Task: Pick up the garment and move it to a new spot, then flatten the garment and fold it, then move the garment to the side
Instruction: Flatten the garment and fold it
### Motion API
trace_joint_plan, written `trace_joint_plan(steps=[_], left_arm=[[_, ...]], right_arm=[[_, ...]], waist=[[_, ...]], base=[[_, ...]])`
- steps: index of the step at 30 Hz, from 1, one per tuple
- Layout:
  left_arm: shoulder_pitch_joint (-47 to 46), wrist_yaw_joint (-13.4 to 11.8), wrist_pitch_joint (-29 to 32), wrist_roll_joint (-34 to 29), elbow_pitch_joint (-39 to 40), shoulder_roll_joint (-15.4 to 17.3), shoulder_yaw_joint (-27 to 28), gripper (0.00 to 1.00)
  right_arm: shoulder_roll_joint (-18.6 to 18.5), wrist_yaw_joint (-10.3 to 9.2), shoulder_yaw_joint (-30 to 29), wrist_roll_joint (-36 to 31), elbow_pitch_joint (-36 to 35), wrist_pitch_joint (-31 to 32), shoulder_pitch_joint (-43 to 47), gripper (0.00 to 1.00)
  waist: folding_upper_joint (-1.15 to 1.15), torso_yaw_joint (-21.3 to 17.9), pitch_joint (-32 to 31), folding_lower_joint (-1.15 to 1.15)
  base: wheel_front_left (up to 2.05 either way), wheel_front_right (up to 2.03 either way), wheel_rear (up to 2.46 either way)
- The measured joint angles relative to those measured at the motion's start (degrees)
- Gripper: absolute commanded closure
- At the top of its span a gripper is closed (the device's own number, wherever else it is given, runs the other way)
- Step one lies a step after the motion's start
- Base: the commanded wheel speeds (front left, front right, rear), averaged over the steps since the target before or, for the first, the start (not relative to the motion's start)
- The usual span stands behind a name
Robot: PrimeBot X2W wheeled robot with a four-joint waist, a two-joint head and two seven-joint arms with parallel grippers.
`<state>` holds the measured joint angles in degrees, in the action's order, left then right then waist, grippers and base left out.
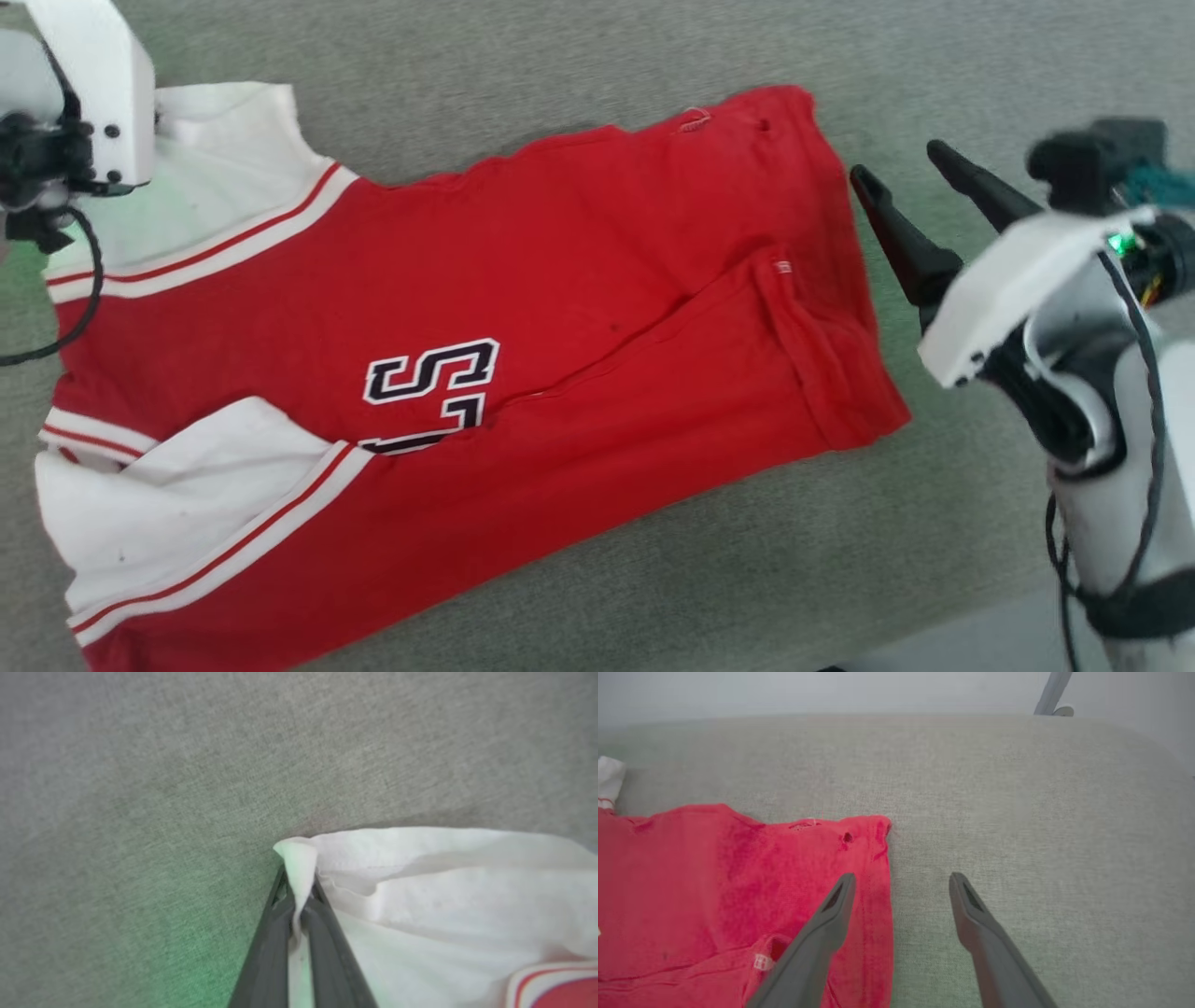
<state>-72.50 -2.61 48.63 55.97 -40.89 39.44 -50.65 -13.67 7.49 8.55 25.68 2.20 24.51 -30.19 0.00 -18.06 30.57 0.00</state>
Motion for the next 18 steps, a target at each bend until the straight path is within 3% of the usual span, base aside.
trace_joint_plan(steps=[15,16,18], left_arm=[[-4.4,3.7,-4.5,-0.8,-5.3,-8.1,-1.3,1.00],[-4.5,4.0,-4.9,-0.8,-5.8,-8.6,-1.3,1.00],[-4.6,4.4,-5.6,-0.7,-6.6,-9.2,-1.3,1.00]], right_arm=[[-4.5,0.00,10.3,7.7,21.3,20.6,-20.2,0.00],[-4.8,0.00,11.3,8.2,22.6,22.2,-21.4,0.36],[-5.4,-0.01,12.9,9.6,24.4,25.3,-23.3,1.00]], waist=[[0.00,6.7,1.1,0.00],[0.00,7.1,1.1,0.00],[0.00,7.8,1.0,0.00]], base=[[0.00,0.00,0.00],[0.00,0.00,0.00],[0.00,0.00,0.00]])
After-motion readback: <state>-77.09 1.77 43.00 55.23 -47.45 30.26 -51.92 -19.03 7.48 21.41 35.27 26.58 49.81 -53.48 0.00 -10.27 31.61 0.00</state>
